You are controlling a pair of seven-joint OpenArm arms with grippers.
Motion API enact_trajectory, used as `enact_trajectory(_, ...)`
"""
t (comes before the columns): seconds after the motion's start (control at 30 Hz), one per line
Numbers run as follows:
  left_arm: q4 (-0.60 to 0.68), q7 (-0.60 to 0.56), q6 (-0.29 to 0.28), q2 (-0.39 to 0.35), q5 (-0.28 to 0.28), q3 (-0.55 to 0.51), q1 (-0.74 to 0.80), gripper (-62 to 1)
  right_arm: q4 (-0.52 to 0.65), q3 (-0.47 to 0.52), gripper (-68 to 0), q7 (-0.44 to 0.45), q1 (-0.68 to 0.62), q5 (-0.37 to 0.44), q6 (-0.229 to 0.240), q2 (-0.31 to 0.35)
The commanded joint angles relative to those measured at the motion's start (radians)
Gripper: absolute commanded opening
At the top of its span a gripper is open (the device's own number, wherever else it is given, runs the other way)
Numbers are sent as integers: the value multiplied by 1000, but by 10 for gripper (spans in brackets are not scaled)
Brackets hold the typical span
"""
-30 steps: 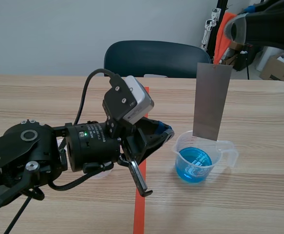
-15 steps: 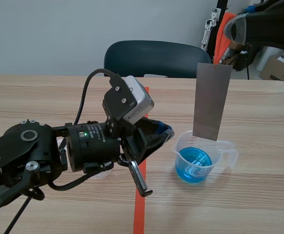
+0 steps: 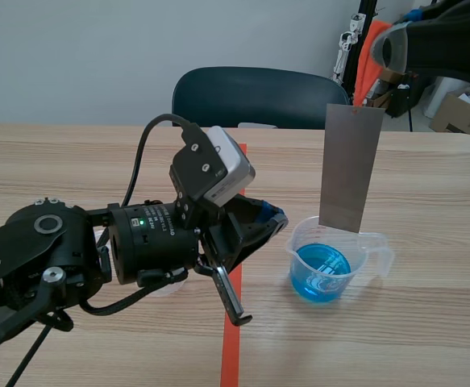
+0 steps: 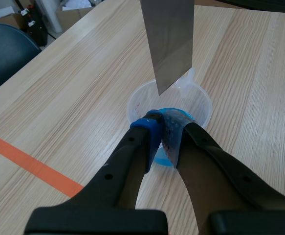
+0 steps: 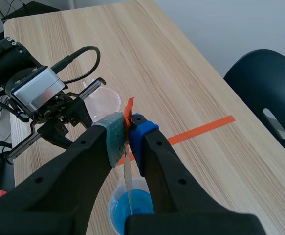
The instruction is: Do the redox reaction experiment. move the plate over the blue solution
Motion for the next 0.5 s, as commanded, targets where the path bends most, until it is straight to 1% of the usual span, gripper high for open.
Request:
enact_trajectory(0.0, 6, -14, 3, 5, -10, -3, -8, -580, 0, 14, -673, 22, 20, 15, 0, 14)
enact_trajectory(0.13, 6, -39, 3, 5, -10, -3, -8, -580, 0, 14, -673, 22, 20, 15, 0, 14)
enact_trajectory(0.47, 6, -56, 3, 5, -9, -3, -8, -580, 0, 14, -673, 22, 20, 15, 0, 14)
